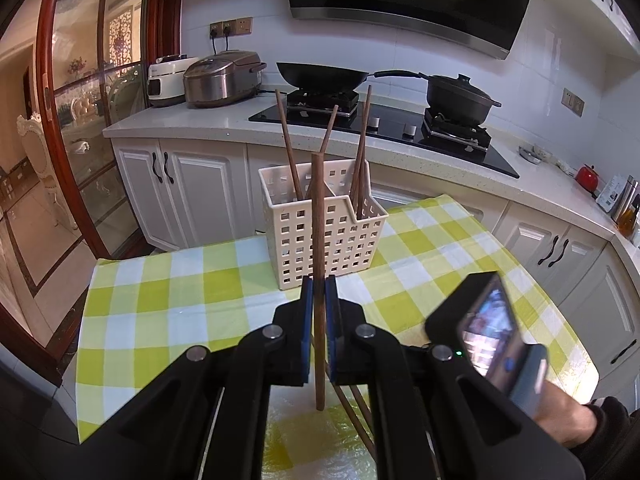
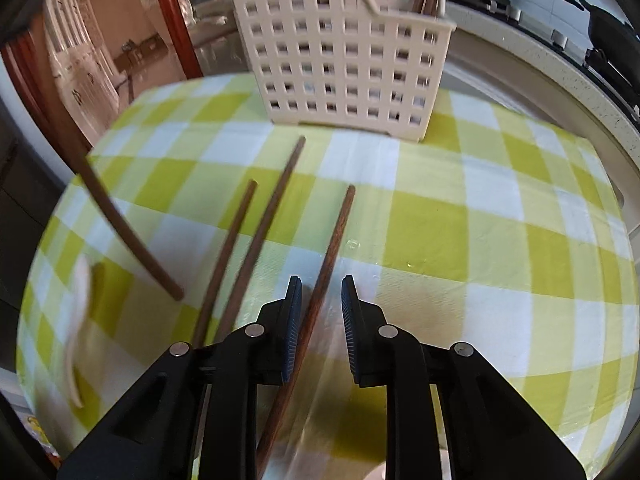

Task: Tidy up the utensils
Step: 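Lift the held chopsticks with both tools and carry them toward the white caddy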

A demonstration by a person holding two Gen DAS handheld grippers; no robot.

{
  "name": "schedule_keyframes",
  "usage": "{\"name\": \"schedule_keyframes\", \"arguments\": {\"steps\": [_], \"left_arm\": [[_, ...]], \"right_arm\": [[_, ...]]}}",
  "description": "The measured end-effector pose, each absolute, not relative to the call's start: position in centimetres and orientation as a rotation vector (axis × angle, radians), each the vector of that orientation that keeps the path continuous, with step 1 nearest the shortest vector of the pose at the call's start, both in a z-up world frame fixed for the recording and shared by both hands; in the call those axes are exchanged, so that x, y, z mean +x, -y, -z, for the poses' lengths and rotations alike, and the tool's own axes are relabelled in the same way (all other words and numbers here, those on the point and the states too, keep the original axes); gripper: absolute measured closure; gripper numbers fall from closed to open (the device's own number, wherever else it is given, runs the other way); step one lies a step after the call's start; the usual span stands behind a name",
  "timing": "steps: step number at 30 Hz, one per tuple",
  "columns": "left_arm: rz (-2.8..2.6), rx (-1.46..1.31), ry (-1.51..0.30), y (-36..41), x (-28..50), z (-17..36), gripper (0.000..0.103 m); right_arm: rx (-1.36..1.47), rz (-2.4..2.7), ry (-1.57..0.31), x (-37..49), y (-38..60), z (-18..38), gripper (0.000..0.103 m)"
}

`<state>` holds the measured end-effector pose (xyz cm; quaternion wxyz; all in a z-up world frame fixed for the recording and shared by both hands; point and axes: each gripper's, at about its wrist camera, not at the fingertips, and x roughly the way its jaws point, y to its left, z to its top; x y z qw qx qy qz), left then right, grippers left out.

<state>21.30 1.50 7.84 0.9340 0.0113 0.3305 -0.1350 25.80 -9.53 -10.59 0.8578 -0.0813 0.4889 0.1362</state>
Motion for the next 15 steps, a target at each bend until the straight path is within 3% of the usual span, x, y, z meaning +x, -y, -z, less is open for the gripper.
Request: {"name": "schedule_keyframes", "arguments": {"steps": [8,15], "left_arm": [[0.295,0.017,-0.672,-1.8,21.4,-7.8,0.097],[0.290,0.022,-0.644,-1.8,21.0,-9.2,0.097]], "right_arm": [[-0.207,-0.271,-0.995,26.0,9.2,10.3,0.095],[-0.130,-0.283,-0.855,24.7,11.7,4.2,0.096]]}}
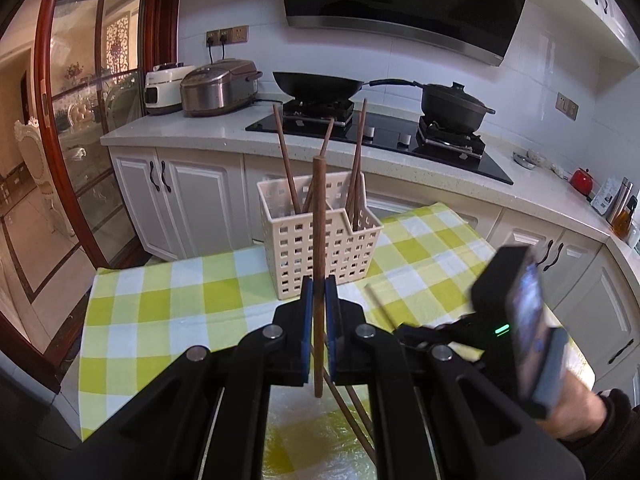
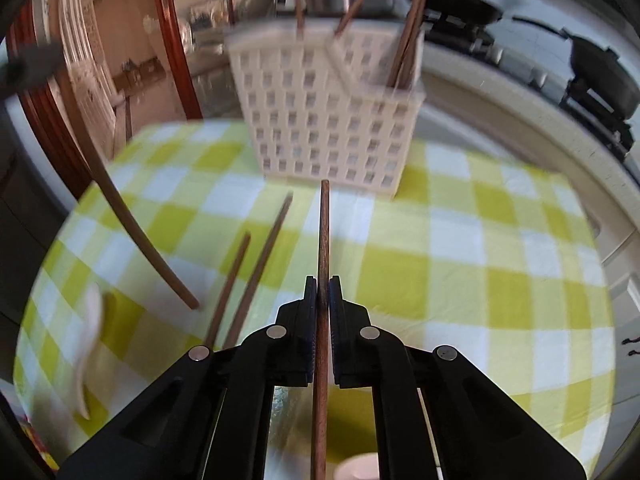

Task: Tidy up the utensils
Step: 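Lift the held chopsticks with both tools and carry them toward the white caddy, then lower both chopsticks into the white caddy and open both tools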

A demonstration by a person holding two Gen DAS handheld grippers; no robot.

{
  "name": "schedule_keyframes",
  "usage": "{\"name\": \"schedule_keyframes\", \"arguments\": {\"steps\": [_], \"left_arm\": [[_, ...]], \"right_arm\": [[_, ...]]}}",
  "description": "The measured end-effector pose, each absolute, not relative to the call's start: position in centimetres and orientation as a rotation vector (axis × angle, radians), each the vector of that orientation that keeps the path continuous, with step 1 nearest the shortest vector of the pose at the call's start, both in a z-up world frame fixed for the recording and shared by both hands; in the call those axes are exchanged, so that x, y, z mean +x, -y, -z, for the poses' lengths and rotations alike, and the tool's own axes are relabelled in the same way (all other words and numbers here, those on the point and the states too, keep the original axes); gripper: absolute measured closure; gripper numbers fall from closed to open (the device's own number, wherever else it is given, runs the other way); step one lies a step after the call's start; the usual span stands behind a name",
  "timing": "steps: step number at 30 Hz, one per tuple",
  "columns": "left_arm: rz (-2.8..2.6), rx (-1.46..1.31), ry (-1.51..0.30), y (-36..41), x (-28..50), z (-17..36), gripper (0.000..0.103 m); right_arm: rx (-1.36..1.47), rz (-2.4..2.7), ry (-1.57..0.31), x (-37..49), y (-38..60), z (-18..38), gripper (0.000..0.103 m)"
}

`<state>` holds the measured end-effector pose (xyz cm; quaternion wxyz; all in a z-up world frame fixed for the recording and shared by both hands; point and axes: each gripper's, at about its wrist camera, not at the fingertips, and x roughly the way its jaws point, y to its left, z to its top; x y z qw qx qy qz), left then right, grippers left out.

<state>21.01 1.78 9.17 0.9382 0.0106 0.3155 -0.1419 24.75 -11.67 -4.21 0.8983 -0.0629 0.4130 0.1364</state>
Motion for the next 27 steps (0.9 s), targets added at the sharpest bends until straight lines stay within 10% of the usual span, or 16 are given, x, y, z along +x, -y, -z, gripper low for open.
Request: {"name": "schedule_keyframes", "arguments": {"steps": [27], "left_arm": [[0.365,0.000,-0.585,0.2,24.3,-17.0,0.097]], "right_arm": [[-0.068,-0.310,-0.601,24.9,14.0,-10.6,0.097]]}}
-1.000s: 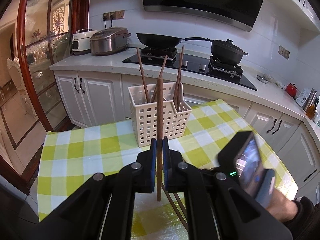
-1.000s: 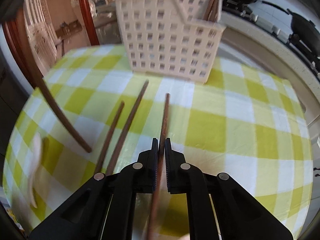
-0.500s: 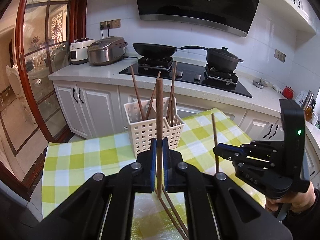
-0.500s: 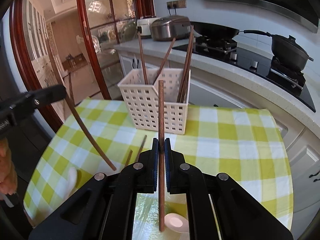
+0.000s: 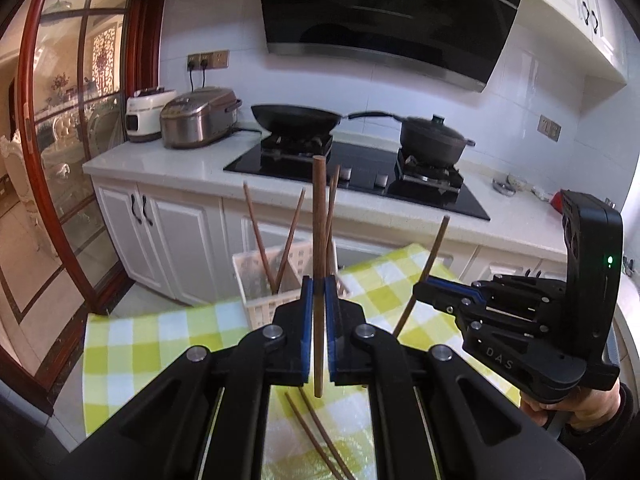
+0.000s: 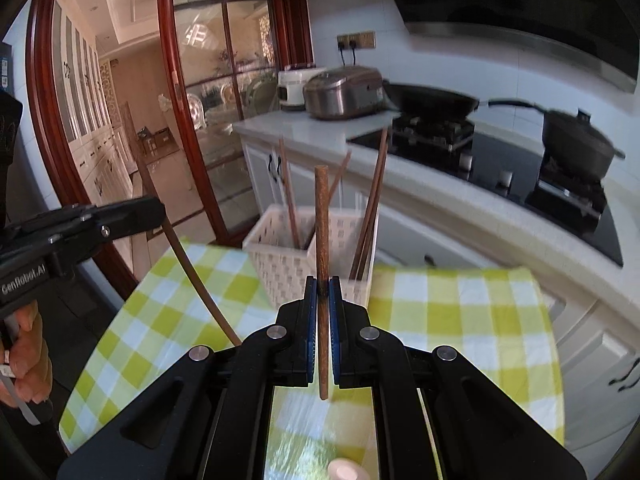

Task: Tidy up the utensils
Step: 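Lower both chopsticks into the white caddy and open both tools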

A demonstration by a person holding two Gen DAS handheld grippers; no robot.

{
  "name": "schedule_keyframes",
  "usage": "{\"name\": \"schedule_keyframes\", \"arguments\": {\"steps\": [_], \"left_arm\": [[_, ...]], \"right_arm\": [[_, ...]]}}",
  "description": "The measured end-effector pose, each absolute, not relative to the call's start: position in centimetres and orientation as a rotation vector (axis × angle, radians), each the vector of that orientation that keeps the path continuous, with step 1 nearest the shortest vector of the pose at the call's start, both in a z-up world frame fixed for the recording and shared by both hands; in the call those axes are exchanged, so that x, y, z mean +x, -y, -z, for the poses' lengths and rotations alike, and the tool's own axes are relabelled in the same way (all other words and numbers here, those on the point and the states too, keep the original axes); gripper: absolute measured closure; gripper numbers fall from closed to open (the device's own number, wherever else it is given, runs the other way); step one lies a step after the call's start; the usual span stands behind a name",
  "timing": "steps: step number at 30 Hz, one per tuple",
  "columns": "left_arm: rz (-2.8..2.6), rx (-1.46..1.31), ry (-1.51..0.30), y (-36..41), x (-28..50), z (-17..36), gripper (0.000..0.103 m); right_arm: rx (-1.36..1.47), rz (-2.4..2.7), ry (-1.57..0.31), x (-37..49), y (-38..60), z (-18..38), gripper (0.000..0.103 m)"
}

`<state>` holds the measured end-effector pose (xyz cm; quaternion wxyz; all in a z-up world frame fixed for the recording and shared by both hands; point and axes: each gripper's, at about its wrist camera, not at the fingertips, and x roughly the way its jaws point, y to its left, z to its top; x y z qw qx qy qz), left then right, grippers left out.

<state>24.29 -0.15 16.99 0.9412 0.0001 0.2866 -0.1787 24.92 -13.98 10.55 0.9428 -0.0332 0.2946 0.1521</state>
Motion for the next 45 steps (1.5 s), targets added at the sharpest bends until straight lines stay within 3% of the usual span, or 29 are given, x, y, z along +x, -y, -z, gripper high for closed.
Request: {"name": "schedule_keyframes", "arguments": {"steps": [9,17,32,45], "left_arm": [[0.342,0.002,-0.535,0.9,28.3,-22.1,0.097],[0.257,-0.022,-0.535,-0.1,33.3,-23.2,0.097],[0.190,-0.046,-0.634,-0.9,37.8,-16.0,0.097],[0.181,-0.039,-0.822,-1.2,40.7,-10.4,0.095]], "right_arm": [[-0.070,-0.267,-0.512,29.3,14.1,-16.6,0.097],[-0.053,-0.272,-0.493,32.9,13.5,-17.7,0.097],[-0.041,-0.270,-0.600,36.6,13.0,-12.2,0.097],[-0.062,-0.265,-0.751,39.0,12.4,-7.9,0.096]]}}
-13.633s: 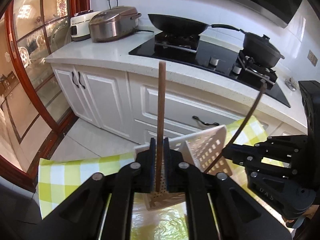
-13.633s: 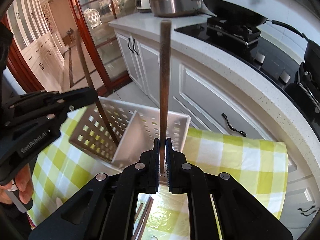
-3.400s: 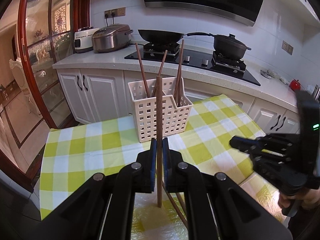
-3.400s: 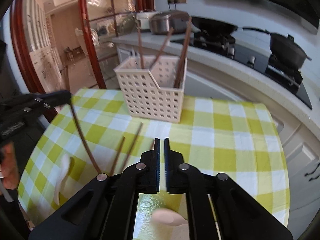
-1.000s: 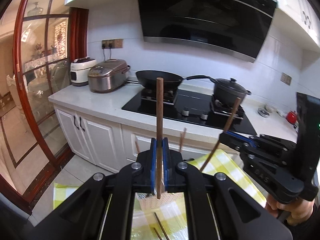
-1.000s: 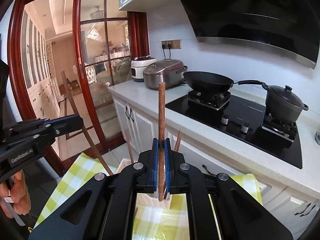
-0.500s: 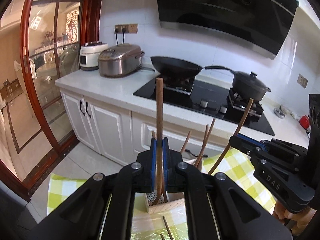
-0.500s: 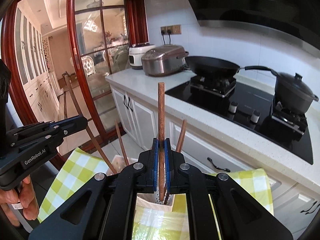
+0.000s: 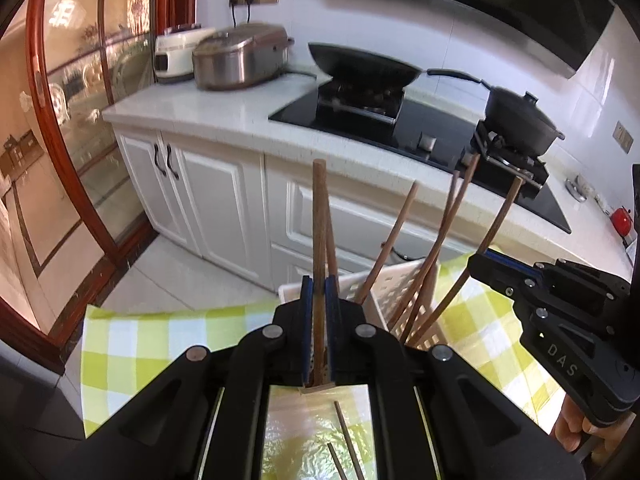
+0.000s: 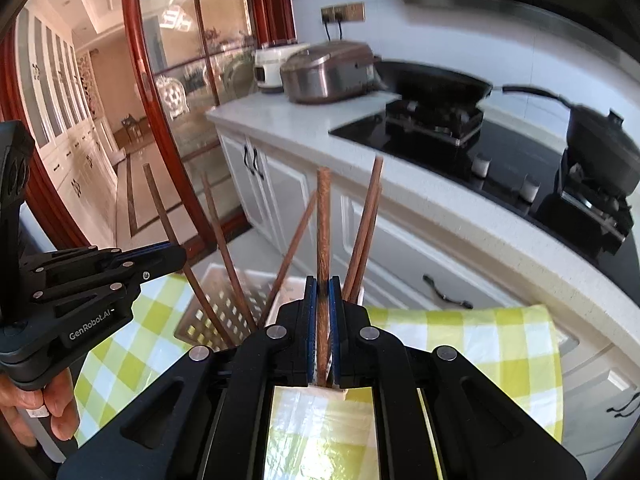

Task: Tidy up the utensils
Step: 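Lower both chopsticks into the white caddy and open both tools, then grasp a wooden chopstick with the left tool while the right tool grasps another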

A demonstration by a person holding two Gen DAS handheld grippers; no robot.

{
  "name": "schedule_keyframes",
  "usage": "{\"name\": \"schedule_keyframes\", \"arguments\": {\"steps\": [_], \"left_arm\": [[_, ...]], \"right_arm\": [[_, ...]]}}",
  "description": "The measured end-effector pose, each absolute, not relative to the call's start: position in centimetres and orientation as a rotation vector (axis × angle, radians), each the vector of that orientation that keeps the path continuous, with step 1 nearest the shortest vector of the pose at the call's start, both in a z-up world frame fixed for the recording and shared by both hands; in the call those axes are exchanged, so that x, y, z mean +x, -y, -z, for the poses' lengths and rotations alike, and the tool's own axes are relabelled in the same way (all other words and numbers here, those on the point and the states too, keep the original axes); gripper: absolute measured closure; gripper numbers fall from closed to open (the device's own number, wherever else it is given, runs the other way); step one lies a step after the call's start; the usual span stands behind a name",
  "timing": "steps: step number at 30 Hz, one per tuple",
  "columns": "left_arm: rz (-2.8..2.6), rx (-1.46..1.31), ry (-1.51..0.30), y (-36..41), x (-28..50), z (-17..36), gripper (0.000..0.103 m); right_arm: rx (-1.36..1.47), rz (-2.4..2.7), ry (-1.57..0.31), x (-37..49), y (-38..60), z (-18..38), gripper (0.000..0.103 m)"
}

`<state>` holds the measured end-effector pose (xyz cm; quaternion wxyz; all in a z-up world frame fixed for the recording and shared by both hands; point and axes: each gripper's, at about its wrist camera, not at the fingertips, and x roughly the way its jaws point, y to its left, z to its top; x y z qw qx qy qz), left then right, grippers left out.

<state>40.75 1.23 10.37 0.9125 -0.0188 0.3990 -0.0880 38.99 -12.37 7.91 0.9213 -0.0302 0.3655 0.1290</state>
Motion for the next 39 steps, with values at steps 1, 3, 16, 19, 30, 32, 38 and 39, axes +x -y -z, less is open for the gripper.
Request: {"name": "schedule_keyframes", "arguments": {"steps": [1,3,16,19,30,32,38,39], "left_arm": [[0.179,-0.036,-0.824,-1.4,40.8,-10.2,0.082],[0.175,-0.040,-0.811,-1.7,40.8,-10.2,0.062],[0.159,-0.071,-0.706,-4.8,33.1,-11.3,0.059],[0.191,-0.063,-0.742,-4.3,30.3,-8.5,0.059],[0.250,-0.090,-0.985,-0.2,23.5,5.7,0.086],[0.248,-0.088,-0.995,0.2,23.3,6.5,0.087],[0.221,-0.050,-1.017,0.7,24.0,8.0,0.086],[0.220,-0.048,-1.018,0.8,24.0,8.0,0.086]], "right_arm": [[-0.059,-0.263,-0.749,39.1,12.4,-7.8,0.096],[-0.058,-0.251,-0.738,39.1,12.6,-7.9,0.095],[-0.023,-0.158,-0.656,33.7,19.2,-8.2,0.070],[-0.016,-0.165,-0.665,30.6,20.1,-5.6,0.052],[0.039,-0.190,-0.803,21.7,22.2,4.3,0.048],[0.042,-0.190,-0.805,20.8,22.6,4.7,0.044],[0.047,-0.183,-0.796,20.0,23.3,4.6,0.042],[0.042,-0.180,-0.793,19.9,23.3,4.6,0.042]]}}
